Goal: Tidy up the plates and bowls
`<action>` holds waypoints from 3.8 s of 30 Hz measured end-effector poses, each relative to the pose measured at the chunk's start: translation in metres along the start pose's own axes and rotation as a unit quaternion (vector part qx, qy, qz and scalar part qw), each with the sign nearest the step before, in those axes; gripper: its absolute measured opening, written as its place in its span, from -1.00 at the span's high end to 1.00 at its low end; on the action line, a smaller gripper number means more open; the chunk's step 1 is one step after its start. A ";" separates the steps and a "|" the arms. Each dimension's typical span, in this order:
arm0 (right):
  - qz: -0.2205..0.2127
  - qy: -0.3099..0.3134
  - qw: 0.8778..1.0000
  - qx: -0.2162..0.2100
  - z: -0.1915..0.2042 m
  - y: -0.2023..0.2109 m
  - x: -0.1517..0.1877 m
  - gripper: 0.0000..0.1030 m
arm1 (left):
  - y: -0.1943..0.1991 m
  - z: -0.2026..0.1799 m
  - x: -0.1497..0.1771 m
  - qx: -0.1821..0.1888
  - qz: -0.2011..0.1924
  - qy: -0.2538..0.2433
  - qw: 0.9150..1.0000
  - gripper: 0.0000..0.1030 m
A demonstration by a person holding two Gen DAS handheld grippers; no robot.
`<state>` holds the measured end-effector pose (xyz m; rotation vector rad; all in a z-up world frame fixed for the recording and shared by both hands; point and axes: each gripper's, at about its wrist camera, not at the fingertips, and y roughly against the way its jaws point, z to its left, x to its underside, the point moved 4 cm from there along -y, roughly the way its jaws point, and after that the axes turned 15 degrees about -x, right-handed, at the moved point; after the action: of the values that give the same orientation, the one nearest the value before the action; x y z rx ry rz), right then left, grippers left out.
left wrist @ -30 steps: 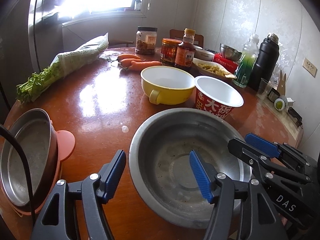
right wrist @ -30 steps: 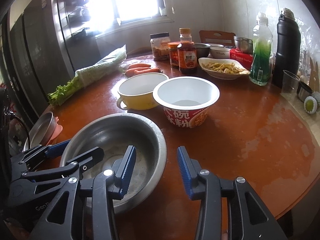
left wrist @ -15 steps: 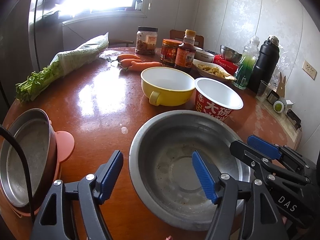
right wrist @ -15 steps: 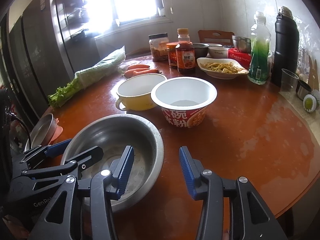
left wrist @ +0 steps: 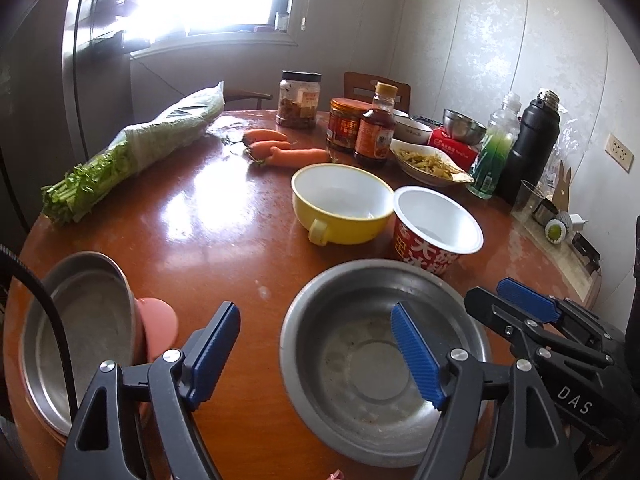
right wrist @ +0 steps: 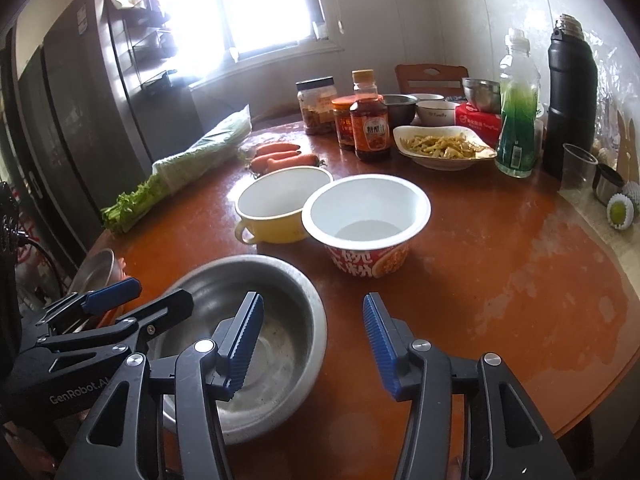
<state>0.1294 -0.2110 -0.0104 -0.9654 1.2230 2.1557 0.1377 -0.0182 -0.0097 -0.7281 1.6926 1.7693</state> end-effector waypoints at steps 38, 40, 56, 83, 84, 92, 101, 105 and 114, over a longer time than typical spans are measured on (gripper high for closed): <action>0.120 0.073 0.990 0.005 -0.046 -0.142 -0.132 0.32 | -0.114 -0.003 -0.107 -0.069 0.096 0.005 0.993 -0.51; 0.132 0.076 0.988 0.009 -0.046 -0.150 -0.129 0.36 | -0.117 -0.004 -0.106 -0.068 0.099 0.006 0.993 -0.51; 0.169 0.141 0.975 -0.037 -0.003 -0.186 -0.117 0.54 | -0.126 0.030 -0.089 -0.089 0.135 0.030 0.986 -0.50; 0.156 0.122 0.979 -0.040 0.006 -0.169 -0.102 0.72 | -0.132 0.015 -0.075 -0.035 0.160 0.027 0.986 0.24; 0.151 0.121 0.980 -0.042 0.007 -0.166 -0.104 0.72 | -0.130 0.015 -0.076 -0.035 0.159 0.029 0.986 0.24; 0.125 0.116 0.984 -0.049 0.016 -0.145 -0.114 0.72 | -0.107 0.018 -0.084 -0.028 0.136 0.040 0.990 0.24; 0.090 0.126 0.987 -0.049 0.035 -0.104 -0.120 0.72 | -0.056 0.019 -0.092 -0.031 0.088 0.035 0.995 0.24; 0.065 0.131 0.988 -0.049 0.045 -0.077 -0.123 0.72 | -0.035 0.014 -0.093 -0.028 0.072 0.031 0.997 0.24; 0.032 0.136 0.989 -0.037 0.055 -0.030 -0.118 0.72 | 0.007 0.002 -0.086 -0.015 0.044 0.020 0.999 0.24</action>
<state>0.2066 -0.1553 0.0836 -1.3035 1.3222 2.1848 0.1919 -0.0199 0.0580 -0.7166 1.7514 1.8559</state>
